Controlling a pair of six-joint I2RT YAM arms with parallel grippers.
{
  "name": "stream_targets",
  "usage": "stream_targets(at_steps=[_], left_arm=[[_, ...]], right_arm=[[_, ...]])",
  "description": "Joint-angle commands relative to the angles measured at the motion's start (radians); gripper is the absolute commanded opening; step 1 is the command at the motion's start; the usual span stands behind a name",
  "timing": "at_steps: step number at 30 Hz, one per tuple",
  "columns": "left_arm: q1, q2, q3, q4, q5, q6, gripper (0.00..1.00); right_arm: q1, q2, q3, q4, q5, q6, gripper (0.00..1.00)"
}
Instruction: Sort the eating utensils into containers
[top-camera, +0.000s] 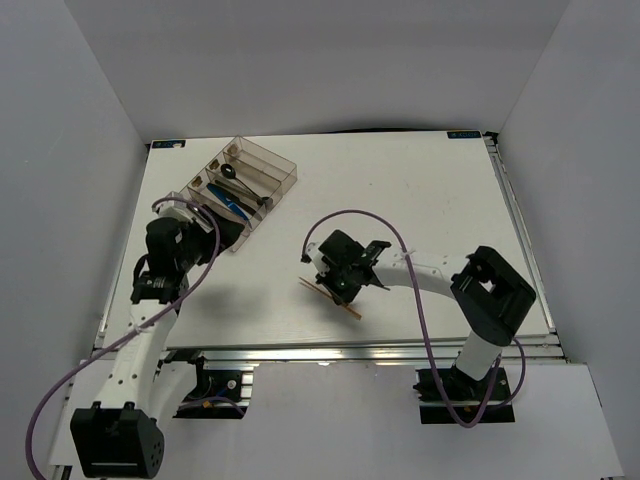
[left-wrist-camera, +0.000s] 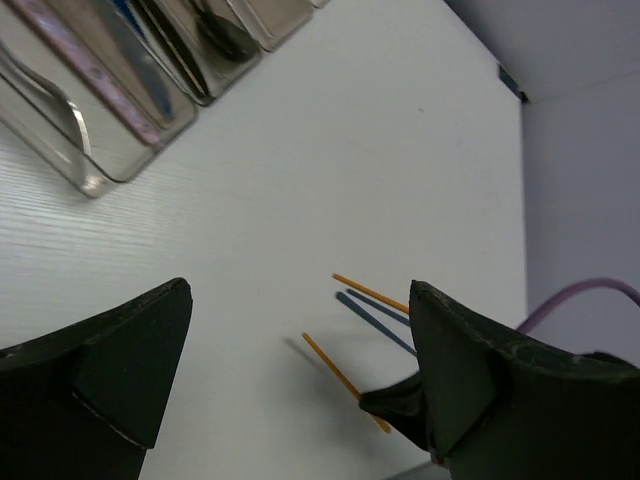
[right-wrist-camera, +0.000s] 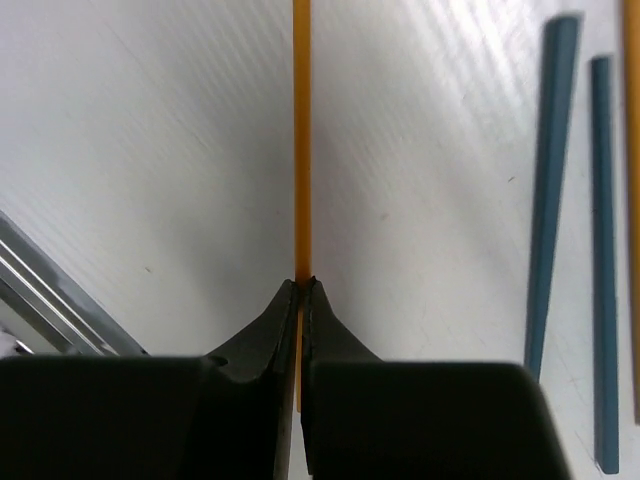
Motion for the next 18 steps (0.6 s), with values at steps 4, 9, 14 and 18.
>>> stream_targets(at_steps=[4, 9, 14, 18], left_arm=[[-0.065, -0.099, -0.135, 0.267, 0.161, -0.214, 0.98], [-0.235, -0.079, -0.164, 0.372, 0.112, -0.266, 0.98], [-0.324, -0.021, -0.138, 0.378, 0.046, -0.245, 0.98], [-0.343, 0.013, -0.133, 0.389, 0.046, -0.245, 0.86]], right_arm=[[-0.035, -0.116, 0.097, 0.158, -0.063, 0.208, 0.0], [-0.04, -0.17, 0.106, 0.28, -0.21, 0.334, 0.0], [-0.039, -0.224, 0.106, 0.36, -0.319, 0.428, 0.0], [-0.037, -0.247, 0.111, 0.377, -0.341, 0.451, 0.0]])
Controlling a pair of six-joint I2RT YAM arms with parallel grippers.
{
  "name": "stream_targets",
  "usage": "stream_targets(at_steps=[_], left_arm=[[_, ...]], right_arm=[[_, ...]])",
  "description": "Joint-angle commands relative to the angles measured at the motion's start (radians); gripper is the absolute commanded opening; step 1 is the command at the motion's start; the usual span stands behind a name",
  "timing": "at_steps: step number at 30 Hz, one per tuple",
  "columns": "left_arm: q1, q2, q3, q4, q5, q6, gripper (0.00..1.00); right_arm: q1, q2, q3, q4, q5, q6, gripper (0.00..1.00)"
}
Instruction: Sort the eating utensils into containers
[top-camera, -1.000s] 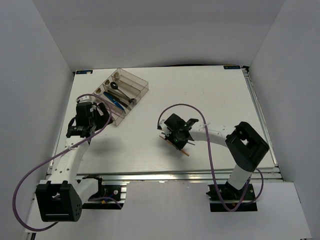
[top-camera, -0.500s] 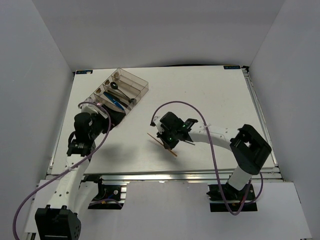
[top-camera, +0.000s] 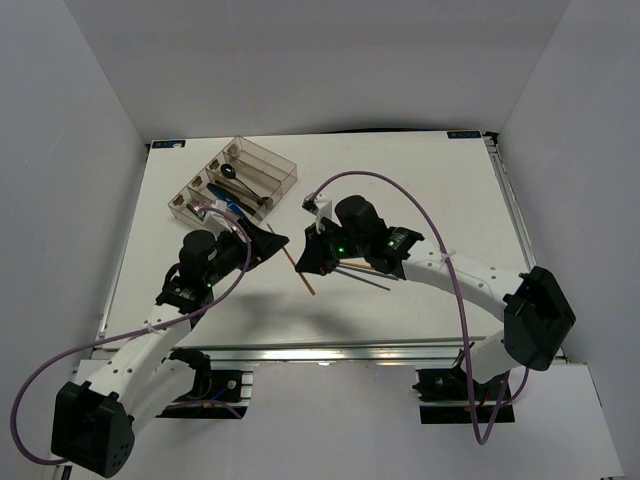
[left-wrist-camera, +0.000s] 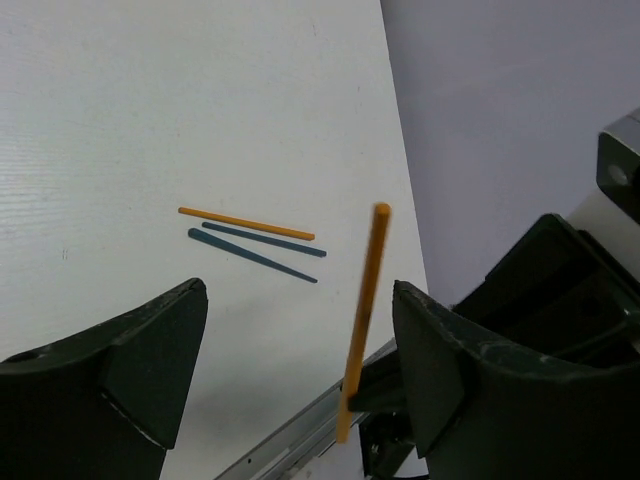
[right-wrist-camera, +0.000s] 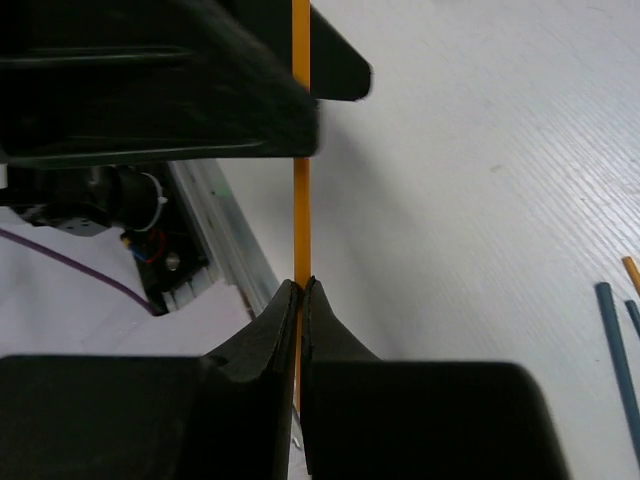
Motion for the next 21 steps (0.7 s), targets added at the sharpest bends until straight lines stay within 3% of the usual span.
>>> stream_targets(at_steps=[1, 2, 3, 8, 11, 13, 14, 15, 18, 21], left_arm=[[-0.017, 0.021, 0.025, 0.067, -0.02, -0.008, 0.82], [-0.022, 0.028, 0.027, 0.08, -0.02, -0.015, 0.76], [-0.034, 0.045, 0.031, 0.092, -0.022, -0.017, 0.63], [-0.062, 0.11, 0.06, 0.103, -0.025, -0.009, 0.34], [-0.066, 0.136, 0.085, 0.097, -0.028, -0.002, 0.0], [-0.066, 0.148, 0.115, 0.062, -0.076, 0.009, 0.0], [-0.066, 0.156, 0.131, 0.04, -0.104, 0.012, 0.0], [-0.065, 0.163, 0.151, -0.018, -0.142, 0.015, 0.0], [-0.05, 0.245, 0.279, -0.16, -0.313, 0.055, 0.0], [0.027, 0.393, 0.454, -0.242, -0.426, 0.081, 0.0]], right_arm=[[0.003, -0.031, 0.041, 0.063, -0.077, 0.056, 0.0], [0.003, -0.03, 0.045, 0.061, -0.082, 0.062, 0.0], [0.003, -0.03, 0.053, 0.058, -0.085, 0.062, 0.0], [0.004, -0.019, 0.081, 0.041, -0.098, 0.061, 0.0], [0.003, -0.02, 0.095, 0.026, -0.065, 0.055, 0.0], [0.0, -0.032, 0.096, 0.018, -0.024, 0.055, 0.01], [-0.005, -0.04, 0.092, 0.012, -0.009, 0.055, 0.11], [-0.008, -0.046, 0.09, 0.006, 0.011, 0.059, 0.34], [-0.06, -0.123, 0.063, -0.045, 0.137, 0.061, 0.67], [-0.144, -0.209, 0.015, -0.117, 0.209, 0.064, 0.8]])
